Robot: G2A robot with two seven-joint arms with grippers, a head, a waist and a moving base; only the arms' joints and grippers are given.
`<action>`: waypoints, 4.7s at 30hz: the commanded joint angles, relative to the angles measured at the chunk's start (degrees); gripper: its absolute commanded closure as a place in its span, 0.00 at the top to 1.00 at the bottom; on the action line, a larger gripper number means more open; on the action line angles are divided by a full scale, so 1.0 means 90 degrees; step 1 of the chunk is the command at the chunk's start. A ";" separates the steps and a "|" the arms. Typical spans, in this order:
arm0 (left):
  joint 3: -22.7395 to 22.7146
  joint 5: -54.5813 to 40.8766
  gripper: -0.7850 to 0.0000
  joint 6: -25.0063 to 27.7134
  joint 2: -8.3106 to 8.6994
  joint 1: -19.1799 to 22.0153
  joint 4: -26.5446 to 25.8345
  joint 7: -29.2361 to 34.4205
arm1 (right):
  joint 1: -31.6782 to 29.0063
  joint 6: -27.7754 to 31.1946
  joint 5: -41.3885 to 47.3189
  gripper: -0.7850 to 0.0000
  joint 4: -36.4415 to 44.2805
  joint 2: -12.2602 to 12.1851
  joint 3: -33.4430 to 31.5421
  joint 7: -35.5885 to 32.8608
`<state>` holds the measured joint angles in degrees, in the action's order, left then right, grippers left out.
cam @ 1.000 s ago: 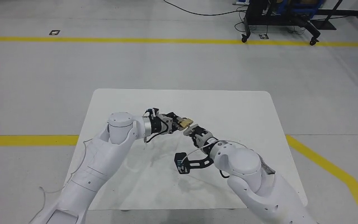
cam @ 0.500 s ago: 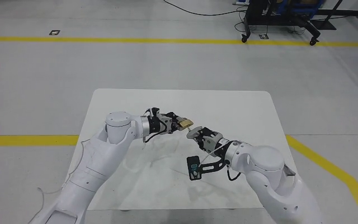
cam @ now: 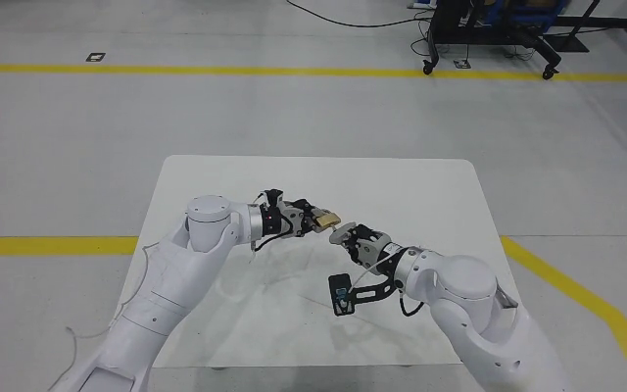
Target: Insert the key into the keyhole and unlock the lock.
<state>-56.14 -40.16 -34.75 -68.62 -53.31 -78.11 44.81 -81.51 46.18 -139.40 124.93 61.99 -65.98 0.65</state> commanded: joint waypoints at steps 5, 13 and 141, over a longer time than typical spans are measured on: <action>0.0007 -0.0004 0.00 0.0012 0.0003 -0.0002 0.0003 0.0013 | -0.0037 0.0008 0.0049 0.00 0.0042 -0.0014 0.0013 -0.0036; 0.0004 -0.0004 0.00 0.0027 0.0006 0.0004 0.0000 -0.0005 | -0.0036 -0.0014 0.0097 0.00 -0.0008 -0.0035 -0.0001 -0.0034; 0.0439 0.0108 0.00 0.0016 0.0114 0.0270 0.0147 0.0924 | 0.0248 0.0413 0.1400 0.36 -0.0024 -0.0282 -0.0012 -0.1295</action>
<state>-52.20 -39.18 -34.59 -67.59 -50.88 -76.78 53.14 -79.24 49.87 -126.83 124.66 59.46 -66.08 -10.95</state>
